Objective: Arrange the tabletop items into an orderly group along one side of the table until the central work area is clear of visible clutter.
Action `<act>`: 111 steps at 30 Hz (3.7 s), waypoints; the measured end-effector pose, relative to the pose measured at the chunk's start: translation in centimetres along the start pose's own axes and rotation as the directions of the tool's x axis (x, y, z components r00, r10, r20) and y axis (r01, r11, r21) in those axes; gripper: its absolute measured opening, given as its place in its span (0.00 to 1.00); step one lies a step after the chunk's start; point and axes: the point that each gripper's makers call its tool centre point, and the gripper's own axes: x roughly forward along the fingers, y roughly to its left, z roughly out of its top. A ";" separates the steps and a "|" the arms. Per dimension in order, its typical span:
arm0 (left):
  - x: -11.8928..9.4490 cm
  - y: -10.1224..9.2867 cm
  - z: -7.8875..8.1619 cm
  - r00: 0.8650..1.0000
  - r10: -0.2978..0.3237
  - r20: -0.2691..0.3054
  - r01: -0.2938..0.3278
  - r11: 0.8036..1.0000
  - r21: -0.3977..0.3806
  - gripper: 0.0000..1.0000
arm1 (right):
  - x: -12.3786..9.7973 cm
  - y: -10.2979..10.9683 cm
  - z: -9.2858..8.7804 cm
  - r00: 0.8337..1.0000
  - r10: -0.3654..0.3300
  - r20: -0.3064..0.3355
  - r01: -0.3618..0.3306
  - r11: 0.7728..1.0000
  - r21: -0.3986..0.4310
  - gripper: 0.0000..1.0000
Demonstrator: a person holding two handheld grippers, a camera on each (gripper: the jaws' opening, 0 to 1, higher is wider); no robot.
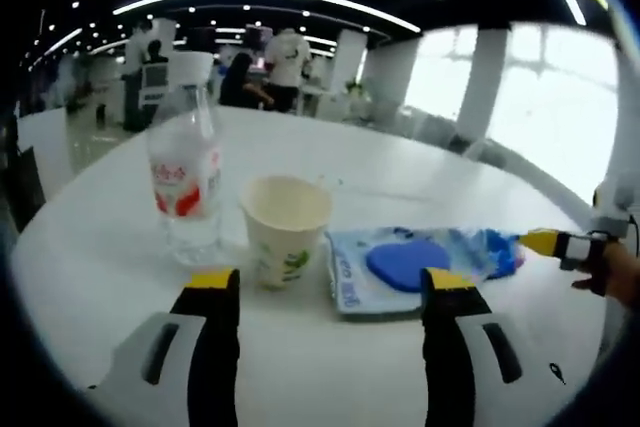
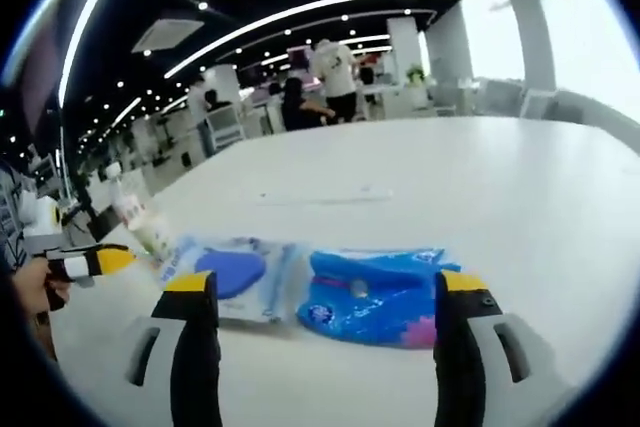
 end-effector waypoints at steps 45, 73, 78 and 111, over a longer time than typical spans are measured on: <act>-3.5 -2.4 1.4 0.994 -0.104 0.030 0.089 0.942 0.323 0.99 | 2.9 -7.9 -3.8 0.995 -0.084 -0.046 0.086 0.995 0.050 0.04; -4.3 -6.0 0.4 0.971 -0.239 -0.018 0.229 0.904 0.361 0.99 | 1.8 -9.0 -2.7 0.985 -0.111 -0.135 0.106 0.994 -0.038 0.38; -4.5 -6.7 0.2 0.967 -0.254 -0.032 0.248 0.902 0.354 0.99 | 0.4 -8.8 -2.5 0.980 -0.126 -0.152 0.129 0.992 0.012 0.49; -6.9 -16.1 -8.1 0.841 -0.458 -0.287 0.538 0.761 0.362 0.99 | -11.5 4.3 -9.7 0.917 0.168 -0.361 -0.184 0.983 -0.009 0.75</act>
